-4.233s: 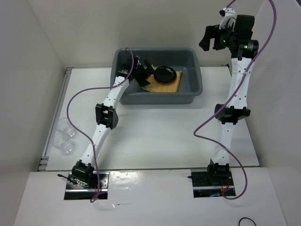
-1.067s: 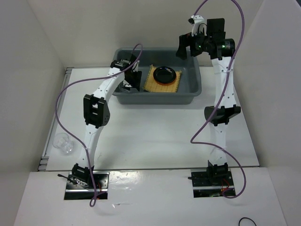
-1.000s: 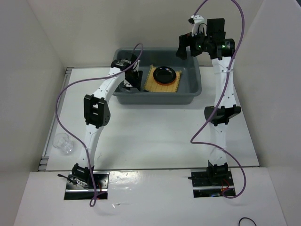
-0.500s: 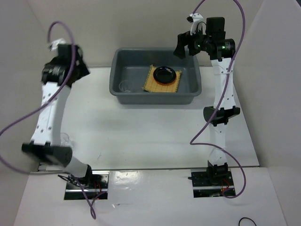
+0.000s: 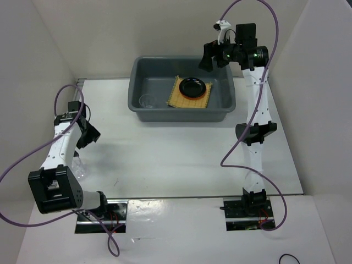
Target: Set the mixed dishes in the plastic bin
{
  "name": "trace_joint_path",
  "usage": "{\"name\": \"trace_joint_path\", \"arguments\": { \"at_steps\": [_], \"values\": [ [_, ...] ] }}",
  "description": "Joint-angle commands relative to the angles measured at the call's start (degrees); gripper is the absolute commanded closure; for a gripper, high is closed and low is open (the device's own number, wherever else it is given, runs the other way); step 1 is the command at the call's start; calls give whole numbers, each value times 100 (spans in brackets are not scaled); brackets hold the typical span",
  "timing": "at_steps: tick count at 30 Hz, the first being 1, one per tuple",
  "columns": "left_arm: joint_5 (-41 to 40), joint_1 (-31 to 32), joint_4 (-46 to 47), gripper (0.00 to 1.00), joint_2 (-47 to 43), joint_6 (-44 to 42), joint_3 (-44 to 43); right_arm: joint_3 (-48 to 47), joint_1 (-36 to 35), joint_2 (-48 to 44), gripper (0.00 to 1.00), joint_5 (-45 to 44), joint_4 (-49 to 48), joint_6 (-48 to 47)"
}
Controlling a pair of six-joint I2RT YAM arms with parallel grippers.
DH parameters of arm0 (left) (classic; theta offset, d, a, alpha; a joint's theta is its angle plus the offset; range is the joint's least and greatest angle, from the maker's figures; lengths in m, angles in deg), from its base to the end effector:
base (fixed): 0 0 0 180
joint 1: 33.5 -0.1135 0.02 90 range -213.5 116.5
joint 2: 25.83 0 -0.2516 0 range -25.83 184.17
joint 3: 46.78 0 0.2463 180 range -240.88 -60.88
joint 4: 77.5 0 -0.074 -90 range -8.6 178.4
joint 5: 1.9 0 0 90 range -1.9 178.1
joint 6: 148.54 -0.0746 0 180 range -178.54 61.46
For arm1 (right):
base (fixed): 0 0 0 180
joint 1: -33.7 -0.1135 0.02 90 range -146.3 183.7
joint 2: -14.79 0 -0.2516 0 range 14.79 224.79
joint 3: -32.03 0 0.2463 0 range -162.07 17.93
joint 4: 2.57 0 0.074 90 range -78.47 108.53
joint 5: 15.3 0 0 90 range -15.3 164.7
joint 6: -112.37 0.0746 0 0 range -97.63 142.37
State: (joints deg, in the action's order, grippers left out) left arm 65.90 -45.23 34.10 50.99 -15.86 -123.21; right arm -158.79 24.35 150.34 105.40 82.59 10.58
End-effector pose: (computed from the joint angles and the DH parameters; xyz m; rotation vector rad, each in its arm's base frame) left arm 0.2495 0.0806 0.2234 -1.3036 2.3222 0.3702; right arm 0.4474 0.1123 0.4233 -0.6892 1.9359 0.5320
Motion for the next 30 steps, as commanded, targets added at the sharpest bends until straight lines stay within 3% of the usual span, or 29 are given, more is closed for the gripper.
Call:
{"name": "trace_joint_path", "arguments": {
  "at_steps": [1,21,27,30],
  "values": [
    [-29,-189,166,0,-9,127,-52,-248,-50,33,2,155,4,28],
    [22,-585,421,0,870,180,63,-134,-50,139,2,156,4,81],
    [443,-691,754,0,1204,118,255,-134,-50,139,2,156,4,81],
    [620,-813,895,9,1371,65,370,-187,2,192,2,156,4,81]
  ]
}}
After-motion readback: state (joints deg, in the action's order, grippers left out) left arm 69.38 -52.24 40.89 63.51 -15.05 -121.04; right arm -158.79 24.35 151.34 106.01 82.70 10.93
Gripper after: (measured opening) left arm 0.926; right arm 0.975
